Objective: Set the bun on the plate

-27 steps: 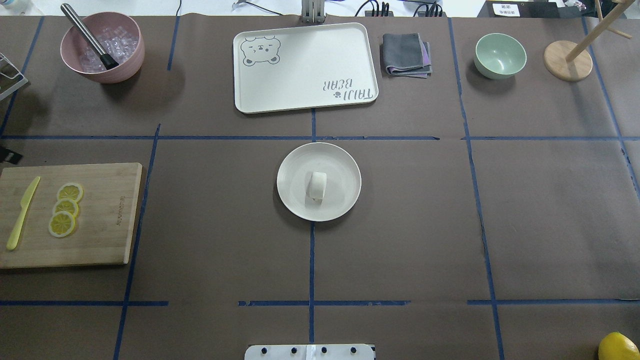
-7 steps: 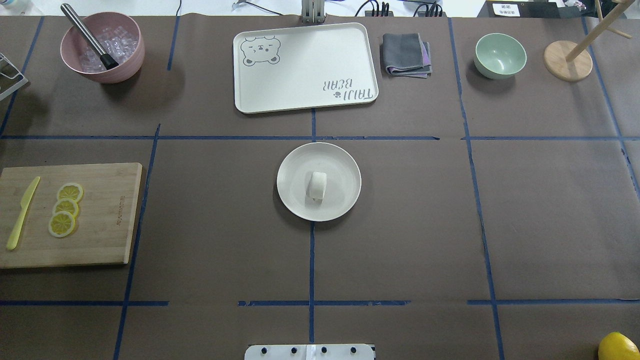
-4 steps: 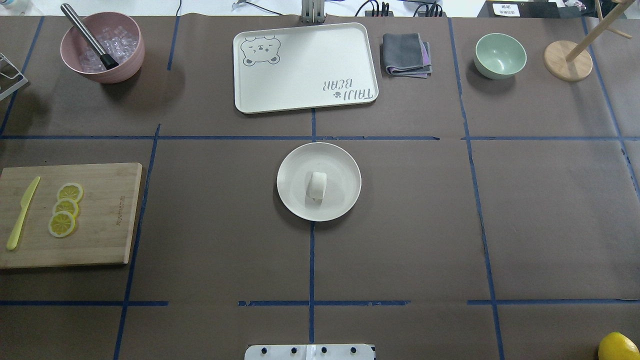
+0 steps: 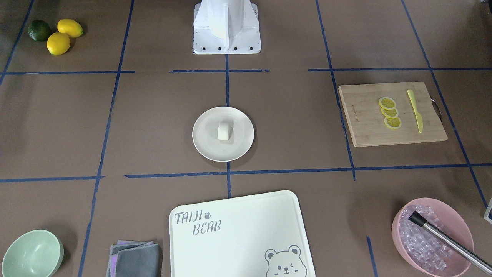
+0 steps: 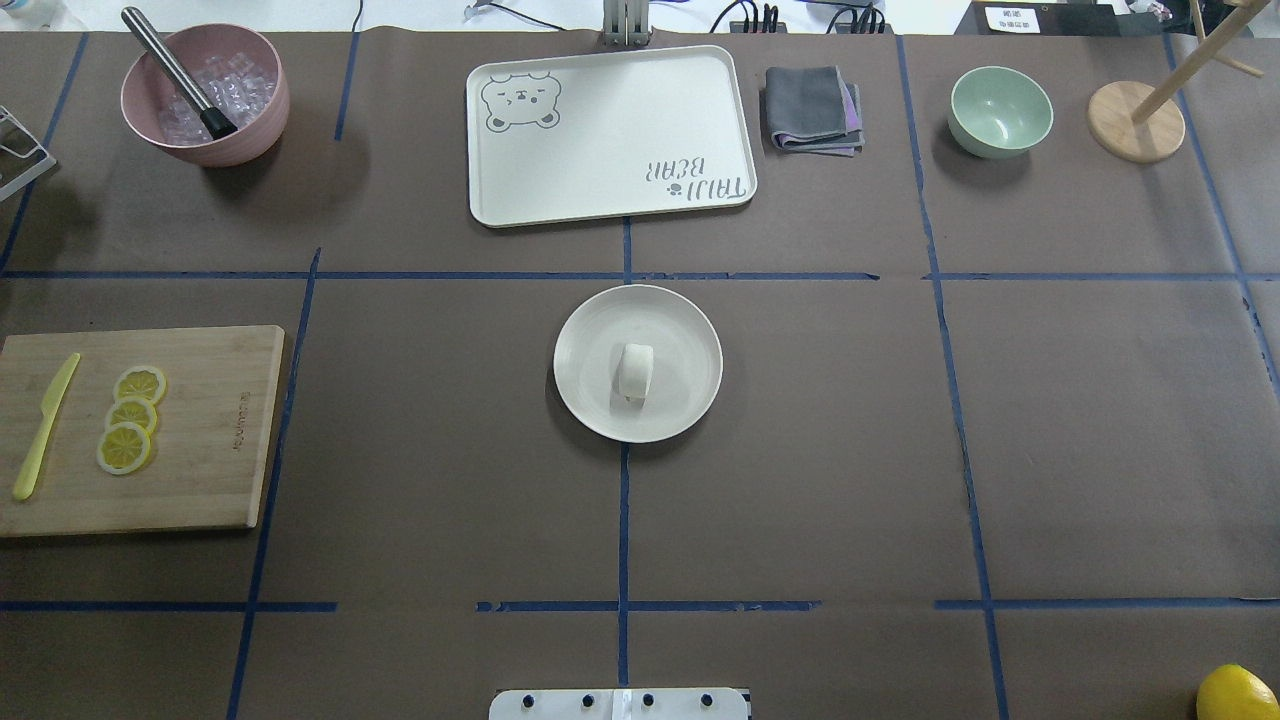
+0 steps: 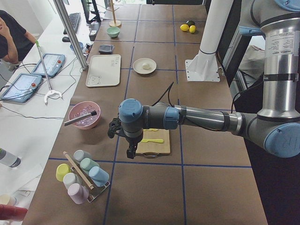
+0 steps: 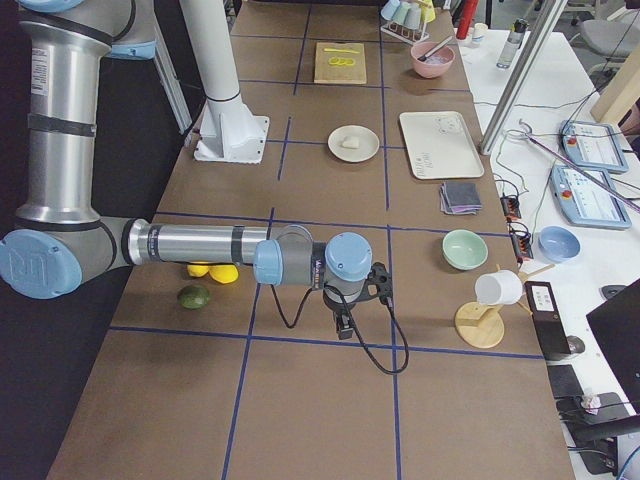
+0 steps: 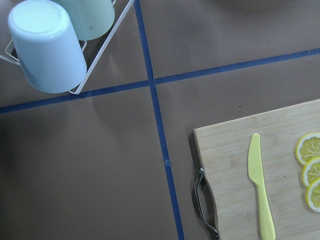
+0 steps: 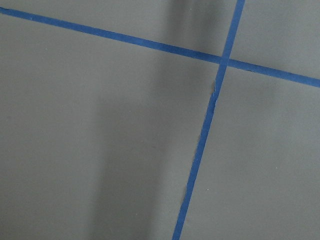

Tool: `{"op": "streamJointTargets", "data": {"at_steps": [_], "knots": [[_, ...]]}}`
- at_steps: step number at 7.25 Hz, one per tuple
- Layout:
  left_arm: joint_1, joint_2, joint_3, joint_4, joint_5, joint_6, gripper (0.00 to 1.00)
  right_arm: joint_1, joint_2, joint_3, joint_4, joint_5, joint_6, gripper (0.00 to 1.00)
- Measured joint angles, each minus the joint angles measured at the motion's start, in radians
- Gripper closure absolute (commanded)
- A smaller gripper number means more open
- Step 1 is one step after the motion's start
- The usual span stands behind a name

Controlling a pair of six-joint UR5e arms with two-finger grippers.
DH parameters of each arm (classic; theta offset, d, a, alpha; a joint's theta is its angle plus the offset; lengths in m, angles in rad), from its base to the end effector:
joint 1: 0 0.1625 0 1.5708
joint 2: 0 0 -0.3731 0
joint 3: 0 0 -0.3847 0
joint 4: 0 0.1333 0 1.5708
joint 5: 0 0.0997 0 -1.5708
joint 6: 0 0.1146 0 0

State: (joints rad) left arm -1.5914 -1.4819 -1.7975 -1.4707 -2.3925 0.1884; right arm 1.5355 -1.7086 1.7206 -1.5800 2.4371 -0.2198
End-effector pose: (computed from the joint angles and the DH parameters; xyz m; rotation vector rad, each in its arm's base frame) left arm -0.0586 -0.4494 0.5555 0.1212 0.8145 0.1737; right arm 0.0307 -0.4347 0.6014 0.0826 -0.8646 -0.2401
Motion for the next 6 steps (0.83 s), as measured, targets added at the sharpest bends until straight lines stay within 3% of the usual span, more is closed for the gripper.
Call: {"op": "streamJointTargets", "data": {"at_steps": [6], "knots": [[-0.001,0.111,-0.117,-0.044,0.049,0.0,0.0,0.0,-0.003,0.009,-0.001,0.002,0.004,0.0]]}}
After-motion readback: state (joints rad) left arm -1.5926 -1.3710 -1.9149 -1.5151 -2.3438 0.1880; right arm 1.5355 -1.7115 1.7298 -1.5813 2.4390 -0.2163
